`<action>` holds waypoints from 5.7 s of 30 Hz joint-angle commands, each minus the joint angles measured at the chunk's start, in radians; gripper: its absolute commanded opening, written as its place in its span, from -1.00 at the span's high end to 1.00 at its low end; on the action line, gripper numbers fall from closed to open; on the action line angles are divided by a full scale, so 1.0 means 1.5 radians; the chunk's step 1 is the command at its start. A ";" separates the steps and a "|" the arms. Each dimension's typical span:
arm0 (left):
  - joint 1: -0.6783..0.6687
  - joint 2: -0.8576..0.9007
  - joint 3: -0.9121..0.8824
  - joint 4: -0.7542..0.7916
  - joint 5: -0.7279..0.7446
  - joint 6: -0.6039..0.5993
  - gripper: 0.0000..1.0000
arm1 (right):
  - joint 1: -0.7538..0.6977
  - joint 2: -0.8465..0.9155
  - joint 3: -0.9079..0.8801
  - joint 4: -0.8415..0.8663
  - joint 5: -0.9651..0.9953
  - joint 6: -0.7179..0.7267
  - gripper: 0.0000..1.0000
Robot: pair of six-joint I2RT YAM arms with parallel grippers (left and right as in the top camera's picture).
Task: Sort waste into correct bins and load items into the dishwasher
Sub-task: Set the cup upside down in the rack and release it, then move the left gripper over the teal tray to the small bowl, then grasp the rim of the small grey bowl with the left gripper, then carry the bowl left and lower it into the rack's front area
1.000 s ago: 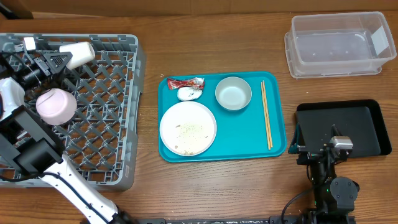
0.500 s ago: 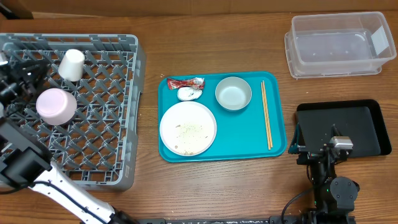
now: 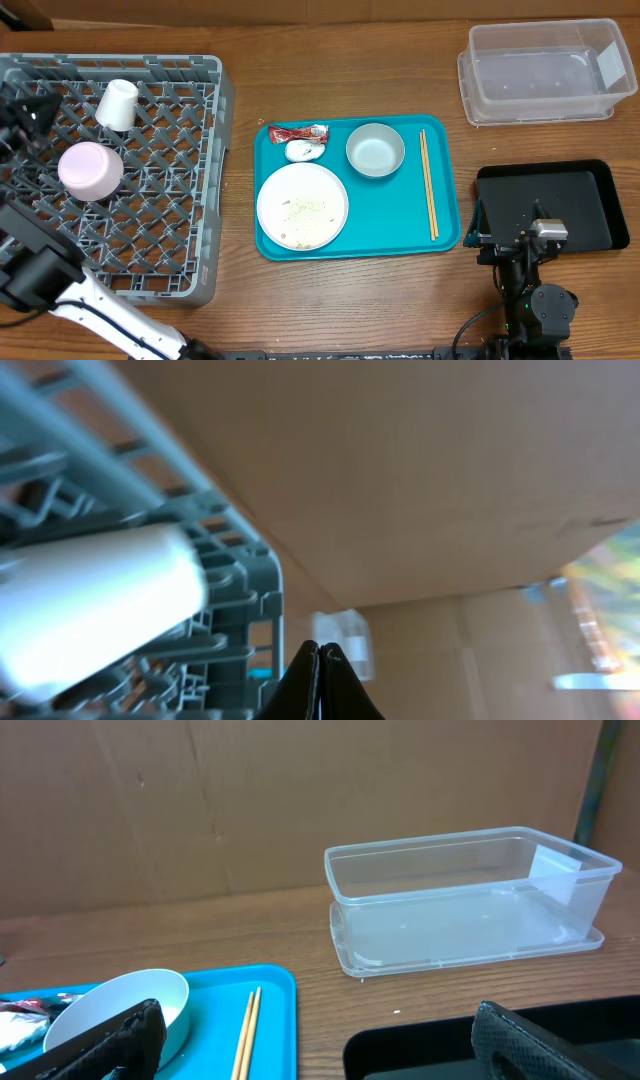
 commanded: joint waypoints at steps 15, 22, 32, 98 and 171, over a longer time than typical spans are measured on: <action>-0.424 -0.232 0.007 -0.065 -1.196 0.272 0.92 | -0.003 -0.008 -0.007 0.004 0.004 -0.002 -0.99; -0.473 -0.140 0.007 -0.045 -1.266 0.282 0.92 | -0.003 -0.008 -0.007 0.004 0.004 -0.002 -0.99; -0.451 -0.049 0.007 -0.052 -1.293 0.276 0.92 | -0.003 -0.008 -0.007 0.004 0.004 -0.002 -0.99; -0.888 -0.203 0.007 -0.190 -0.894 0.248 -1.00 | -0.003 -0.008 -0.007 0.004 0.004 -0.002 -0.99; -0.032 -0.341 -0.090 -0.561 -0.115 0.314 0.92 | -0.003 -0.008 -0.007 0.004 0.004 -0.002 -0.99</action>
